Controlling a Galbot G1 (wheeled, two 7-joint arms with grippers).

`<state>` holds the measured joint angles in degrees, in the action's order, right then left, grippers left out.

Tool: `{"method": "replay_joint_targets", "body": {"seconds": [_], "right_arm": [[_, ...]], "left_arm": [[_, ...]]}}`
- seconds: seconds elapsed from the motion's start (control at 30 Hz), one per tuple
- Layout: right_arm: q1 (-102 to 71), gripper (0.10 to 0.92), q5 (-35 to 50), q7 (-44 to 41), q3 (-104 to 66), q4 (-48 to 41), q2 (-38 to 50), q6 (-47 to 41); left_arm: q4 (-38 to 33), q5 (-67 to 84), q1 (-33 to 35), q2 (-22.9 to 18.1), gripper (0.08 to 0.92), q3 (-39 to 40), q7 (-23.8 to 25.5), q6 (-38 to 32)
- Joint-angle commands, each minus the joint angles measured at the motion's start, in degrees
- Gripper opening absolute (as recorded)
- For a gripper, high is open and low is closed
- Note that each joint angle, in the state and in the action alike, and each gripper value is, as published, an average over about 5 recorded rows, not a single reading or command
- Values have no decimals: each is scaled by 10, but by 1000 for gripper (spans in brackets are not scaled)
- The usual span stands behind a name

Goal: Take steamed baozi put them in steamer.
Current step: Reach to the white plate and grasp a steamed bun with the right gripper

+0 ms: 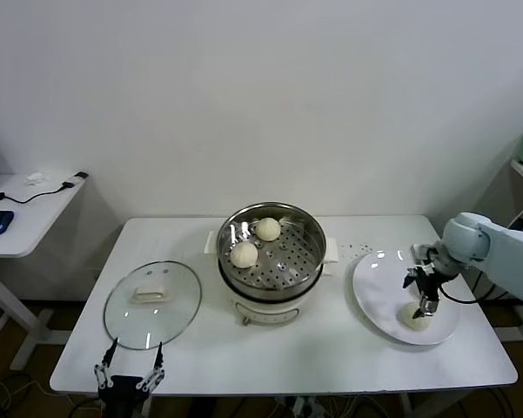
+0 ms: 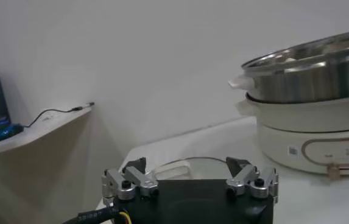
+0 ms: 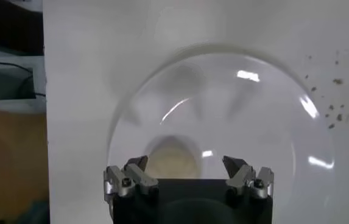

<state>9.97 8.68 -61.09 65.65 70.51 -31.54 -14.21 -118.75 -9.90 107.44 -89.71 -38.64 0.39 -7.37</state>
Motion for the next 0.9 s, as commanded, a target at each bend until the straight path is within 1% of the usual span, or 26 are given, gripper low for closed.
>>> {"method": "replay_joint_targets", "body": {"seconds": [0.03, 0.47, 0.73, 0.9], "right_arm": [[-92, 823, -53, -1, -72, -25, 9, 6], [-88, 817, -56, -2, -76, -54, -19, 12], [-75, 684, -56, -6, -67, -64, -28, 20], [-66, 641, -52, -11, -63, -65, -29, 27]], "left_arm": [[3, -2, 1, -1, 823, -1, 0, 0], [5, -1, 6, -3, 823, -2, -2, 0], [6, -2, 8, -3, 823, 0, -4, -1], [7, -3, 9, -4, 823, 1, -4, -2]]}}
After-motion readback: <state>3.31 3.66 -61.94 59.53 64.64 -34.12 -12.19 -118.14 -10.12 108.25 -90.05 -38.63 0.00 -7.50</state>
